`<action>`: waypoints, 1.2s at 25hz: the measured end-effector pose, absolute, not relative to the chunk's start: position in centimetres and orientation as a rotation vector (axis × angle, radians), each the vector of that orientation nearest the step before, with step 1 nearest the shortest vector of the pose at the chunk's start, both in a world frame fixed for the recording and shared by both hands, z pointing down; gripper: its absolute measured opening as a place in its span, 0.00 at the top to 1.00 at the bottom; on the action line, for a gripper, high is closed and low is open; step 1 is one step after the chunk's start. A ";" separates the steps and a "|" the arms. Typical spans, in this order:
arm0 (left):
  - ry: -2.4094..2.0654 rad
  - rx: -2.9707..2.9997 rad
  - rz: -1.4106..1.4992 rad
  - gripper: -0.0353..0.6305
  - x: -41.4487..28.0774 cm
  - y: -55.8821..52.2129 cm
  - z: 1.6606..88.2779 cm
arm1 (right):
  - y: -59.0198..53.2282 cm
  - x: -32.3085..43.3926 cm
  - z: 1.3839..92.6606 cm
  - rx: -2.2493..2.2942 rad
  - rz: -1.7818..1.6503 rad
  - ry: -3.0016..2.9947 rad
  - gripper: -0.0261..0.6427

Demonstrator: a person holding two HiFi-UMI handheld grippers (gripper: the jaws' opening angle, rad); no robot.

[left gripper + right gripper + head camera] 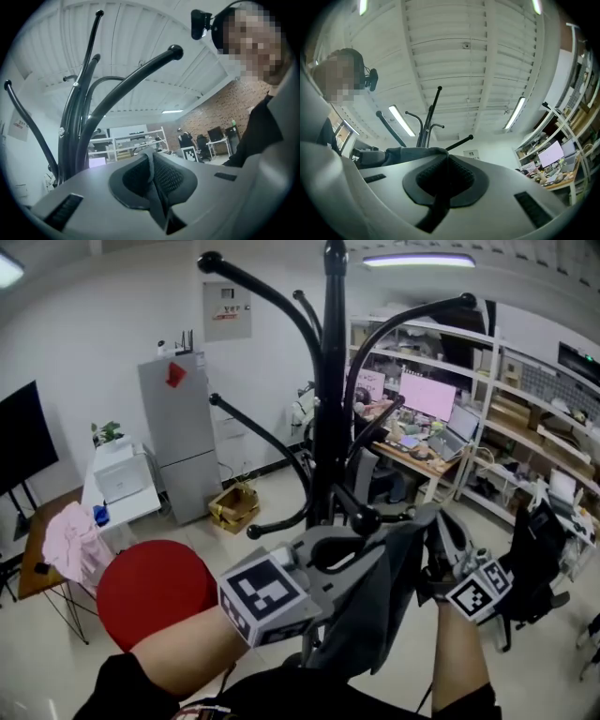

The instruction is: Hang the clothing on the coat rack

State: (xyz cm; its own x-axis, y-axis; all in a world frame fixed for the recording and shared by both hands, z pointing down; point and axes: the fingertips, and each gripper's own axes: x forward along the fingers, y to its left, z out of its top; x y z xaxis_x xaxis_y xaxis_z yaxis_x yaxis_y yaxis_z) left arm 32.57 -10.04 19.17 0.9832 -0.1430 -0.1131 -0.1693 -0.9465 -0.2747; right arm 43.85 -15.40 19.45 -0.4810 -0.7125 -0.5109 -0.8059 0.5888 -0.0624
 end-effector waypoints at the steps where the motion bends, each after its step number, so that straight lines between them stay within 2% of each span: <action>1: 0.260 -2.845 0.144 0.93 32.5 -10.5 19.1 | -15.8 43.8 19.1 -1.186 0.251 2.324 0.95; 7: 0.435 -2.872 0.174 0.93 32.1 -13.0 18.5 | -18.0 44.2 17.4 -1.174 0.261 2.269 0.95; 16: 0.565 -2.914 0.140 0.93 32.5 -16.0 19.7 | -23.5 42.0 20.2 -1.211 0.177 2.335 0.95; 30: 0.487 -2.851 0.085 0.93 34.1 -14.6 21.7 | -23.8 36.2 26.6 -1.017 0.020 2.708 0.95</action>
